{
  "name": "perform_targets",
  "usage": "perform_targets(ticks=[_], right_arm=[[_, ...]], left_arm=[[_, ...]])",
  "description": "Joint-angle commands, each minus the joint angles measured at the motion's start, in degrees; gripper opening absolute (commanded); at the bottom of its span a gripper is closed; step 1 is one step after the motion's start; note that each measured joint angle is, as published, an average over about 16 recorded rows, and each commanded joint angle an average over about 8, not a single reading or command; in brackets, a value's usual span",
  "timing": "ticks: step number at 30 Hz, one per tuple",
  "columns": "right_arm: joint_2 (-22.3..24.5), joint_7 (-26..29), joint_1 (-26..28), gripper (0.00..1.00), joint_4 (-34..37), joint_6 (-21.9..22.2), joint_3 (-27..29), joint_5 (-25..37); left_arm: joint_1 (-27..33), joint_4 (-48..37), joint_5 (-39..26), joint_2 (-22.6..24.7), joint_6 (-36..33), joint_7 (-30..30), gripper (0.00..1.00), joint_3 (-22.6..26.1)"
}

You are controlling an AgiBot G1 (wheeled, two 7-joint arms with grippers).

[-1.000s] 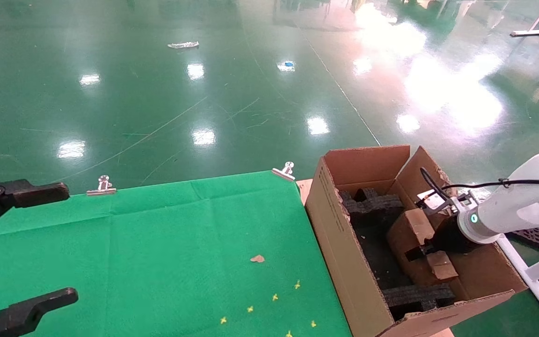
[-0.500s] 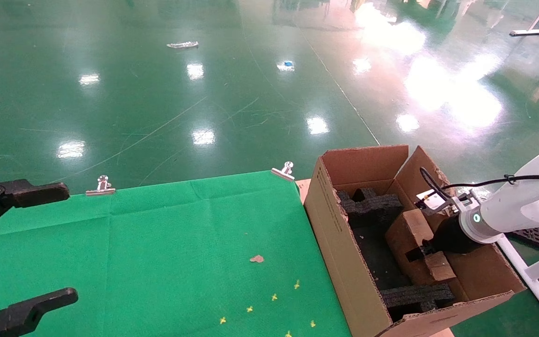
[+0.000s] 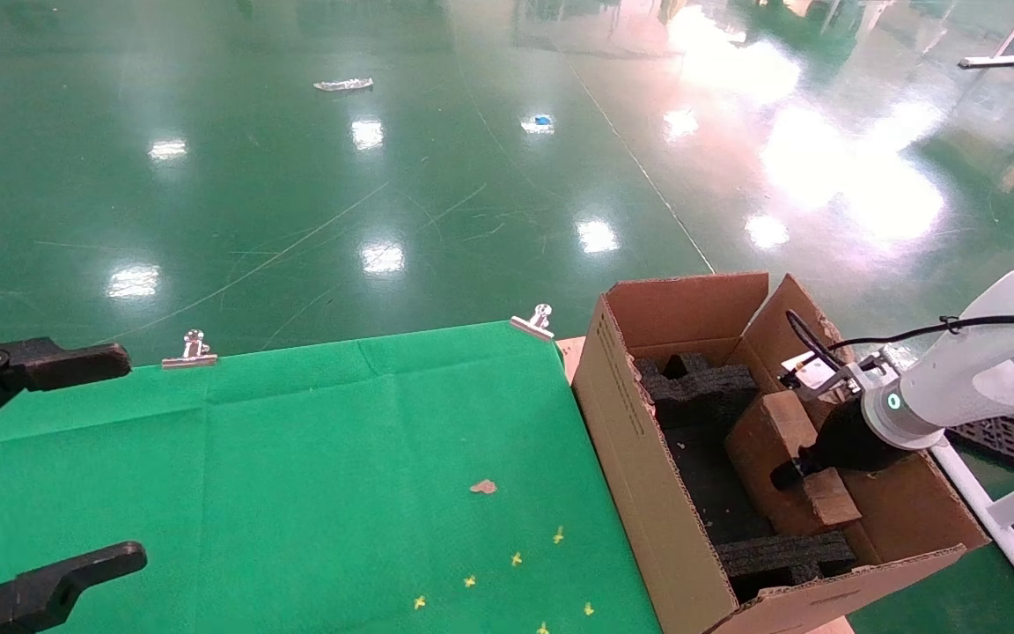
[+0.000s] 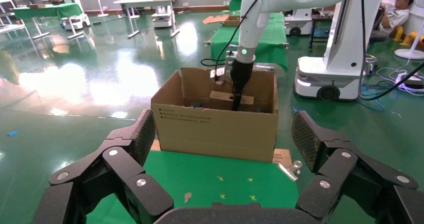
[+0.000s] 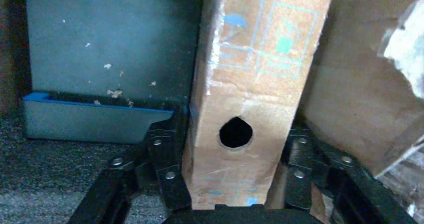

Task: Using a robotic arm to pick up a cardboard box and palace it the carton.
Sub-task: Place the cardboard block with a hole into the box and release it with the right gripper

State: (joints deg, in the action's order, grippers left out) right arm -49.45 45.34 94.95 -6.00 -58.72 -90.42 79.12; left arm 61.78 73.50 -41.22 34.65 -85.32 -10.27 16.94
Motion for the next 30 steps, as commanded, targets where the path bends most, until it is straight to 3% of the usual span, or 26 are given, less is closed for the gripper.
perform_targets(ticks=[1,21,25,30], right_arm=[[-0.25,-0.05,0.13,1.00,0.25,-0.06,-0.08,0.13],[-1.00,-1.48,1.63,1.00,1.10,-0.63,-0.03,0.16],[-0.36,-2.94,4.76,1.00,0.27,-1.23,0.34,-0.18],[1.45,-5.91,12.75,1.00,-2.33,-2.79,1.30,-0.92]], left_arm=[[0.00,0.00,0.00,0.00,0.00,0.00,1.00,0.01],[0.02,0.00,0.05,-0.03,0.03,0.04,1.00,0.07],[0.02,0.00,0.06,-0.03,0.04,0.04,1.00,0.08],[0.02,0.00,0.07,-0.04,0.04,0.05,1.00,0.10]])
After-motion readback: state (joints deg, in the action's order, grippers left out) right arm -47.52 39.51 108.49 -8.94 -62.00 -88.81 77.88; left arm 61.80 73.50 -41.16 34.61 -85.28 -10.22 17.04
